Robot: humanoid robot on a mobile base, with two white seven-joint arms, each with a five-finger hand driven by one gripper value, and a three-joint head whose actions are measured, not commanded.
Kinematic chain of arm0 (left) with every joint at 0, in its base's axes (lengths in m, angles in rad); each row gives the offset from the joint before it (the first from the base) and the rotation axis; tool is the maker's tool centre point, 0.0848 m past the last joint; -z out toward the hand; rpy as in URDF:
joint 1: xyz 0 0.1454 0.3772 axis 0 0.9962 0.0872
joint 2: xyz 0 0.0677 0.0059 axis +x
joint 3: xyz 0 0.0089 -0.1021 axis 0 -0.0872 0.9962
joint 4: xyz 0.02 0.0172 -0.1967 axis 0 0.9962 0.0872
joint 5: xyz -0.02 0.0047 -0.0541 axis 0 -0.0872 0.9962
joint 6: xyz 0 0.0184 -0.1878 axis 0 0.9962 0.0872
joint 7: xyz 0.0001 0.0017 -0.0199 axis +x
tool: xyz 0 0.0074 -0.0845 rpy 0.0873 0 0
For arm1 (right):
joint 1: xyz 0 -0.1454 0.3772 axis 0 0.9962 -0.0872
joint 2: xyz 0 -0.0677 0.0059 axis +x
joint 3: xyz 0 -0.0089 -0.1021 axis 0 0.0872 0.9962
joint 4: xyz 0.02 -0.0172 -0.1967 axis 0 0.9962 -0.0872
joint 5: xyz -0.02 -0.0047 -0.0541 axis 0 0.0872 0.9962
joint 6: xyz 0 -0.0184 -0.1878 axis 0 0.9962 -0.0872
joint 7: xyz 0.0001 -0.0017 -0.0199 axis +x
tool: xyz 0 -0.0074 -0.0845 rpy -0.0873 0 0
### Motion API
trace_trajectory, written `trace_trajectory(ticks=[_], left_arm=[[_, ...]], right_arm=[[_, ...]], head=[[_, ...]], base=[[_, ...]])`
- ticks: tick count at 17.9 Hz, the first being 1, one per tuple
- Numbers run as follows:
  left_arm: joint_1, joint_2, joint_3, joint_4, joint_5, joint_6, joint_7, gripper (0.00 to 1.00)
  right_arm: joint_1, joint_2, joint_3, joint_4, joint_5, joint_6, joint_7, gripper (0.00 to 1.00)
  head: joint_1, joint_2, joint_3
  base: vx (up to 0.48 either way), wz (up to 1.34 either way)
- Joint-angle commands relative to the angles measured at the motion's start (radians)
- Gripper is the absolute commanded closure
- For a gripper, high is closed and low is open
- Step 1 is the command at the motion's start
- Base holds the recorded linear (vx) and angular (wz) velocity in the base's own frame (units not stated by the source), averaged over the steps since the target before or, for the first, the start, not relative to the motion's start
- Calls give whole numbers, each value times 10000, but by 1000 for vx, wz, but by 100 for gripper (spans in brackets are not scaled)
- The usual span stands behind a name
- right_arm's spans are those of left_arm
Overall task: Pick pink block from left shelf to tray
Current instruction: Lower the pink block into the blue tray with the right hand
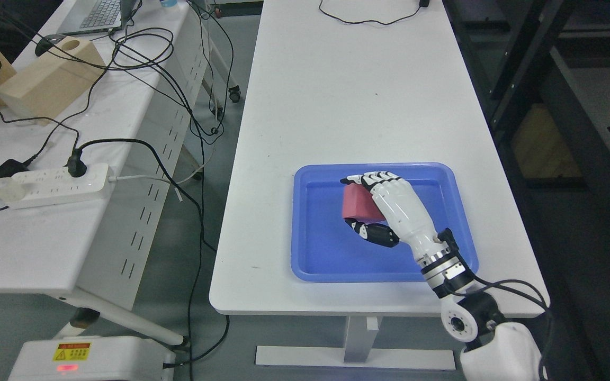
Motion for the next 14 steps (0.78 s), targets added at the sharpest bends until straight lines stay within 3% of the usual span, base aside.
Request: trace_trajectory(ticks=[1,14], left_arm=[[-292,175,0,-175,0,-4,8,0],[-292,175,0,-175,0,-4,8,0]], right_arm=[[-1,-139,-12,392,26,17,-3,46],[-109,-139,-12,608,-81,583,12,24]], head=[[0,0,0],[0,1,0]], base=[[0,0],[0,0]])
